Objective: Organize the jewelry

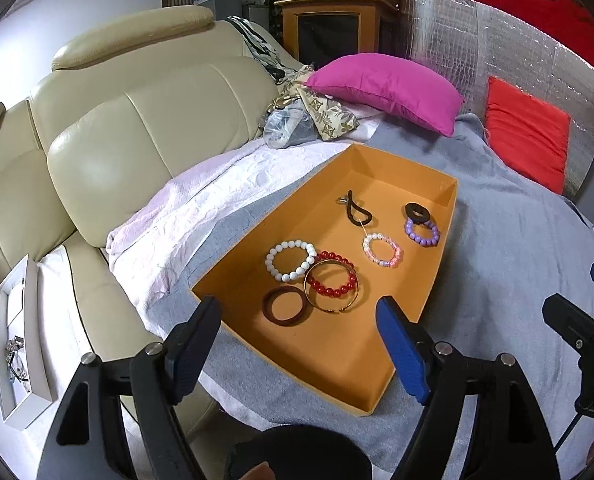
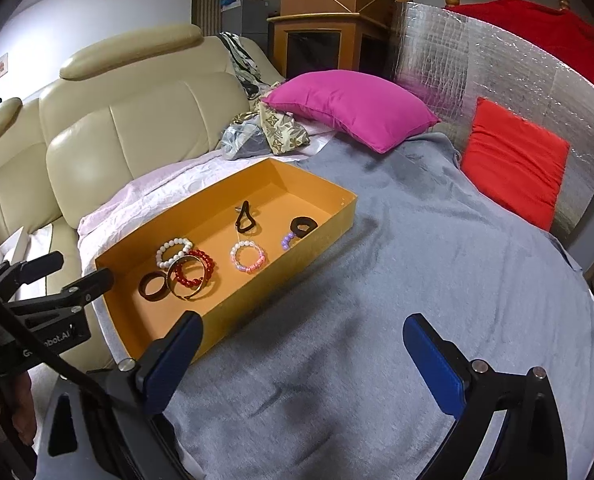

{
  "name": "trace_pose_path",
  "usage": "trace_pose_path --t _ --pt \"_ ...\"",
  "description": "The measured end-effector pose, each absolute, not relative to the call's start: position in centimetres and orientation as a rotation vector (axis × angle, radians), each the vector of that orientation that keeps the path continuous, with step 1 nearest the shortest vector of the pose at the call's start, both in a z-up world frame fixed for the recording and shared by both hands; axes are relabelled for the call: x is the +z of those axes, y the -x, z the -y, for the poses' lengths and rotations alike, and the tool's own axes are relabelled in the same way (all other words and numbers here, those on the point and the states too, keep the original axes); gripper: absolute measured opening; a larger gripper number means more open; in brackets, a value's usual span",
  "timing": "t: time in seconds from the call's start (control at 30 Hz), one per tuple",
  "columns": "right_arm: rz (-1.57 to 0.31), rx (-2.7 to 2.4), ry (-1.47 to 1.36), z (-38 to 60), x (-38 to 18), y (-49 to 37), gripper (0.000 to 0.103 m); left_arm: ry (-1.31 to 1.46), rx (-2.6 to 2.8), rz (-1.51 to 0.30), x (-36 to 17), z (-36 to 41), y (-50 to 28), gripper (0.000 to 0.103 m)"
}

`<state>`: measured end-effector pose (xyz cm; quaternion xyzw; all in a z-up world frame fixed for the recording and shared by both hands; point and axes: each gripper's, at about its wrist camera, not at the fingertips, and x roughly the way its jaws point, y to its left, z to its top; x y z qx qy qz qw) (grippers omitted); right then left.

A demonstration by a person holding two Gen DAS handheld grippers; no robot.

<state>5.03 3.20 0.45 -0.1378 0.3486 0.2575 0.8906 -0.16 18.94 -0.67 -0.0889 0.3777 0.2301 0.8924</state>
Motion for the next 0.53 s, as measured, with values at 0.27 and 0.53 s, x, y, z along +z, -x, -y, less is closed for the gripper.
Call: trace_pose_path --t 0.27,0.53 --pt "-0.730 0.541 0.297 -4.3 0.2 -5.7 0.102 0.207 0.463 -0.776 -0.7 -19.7 -0.3 0.081" --pt "-0.740 0.547 0.300 -4.7 -0.1 -6.3 0.102 0.200 0.451 -0.729 0.1 -19.7 -0.4 0.093"
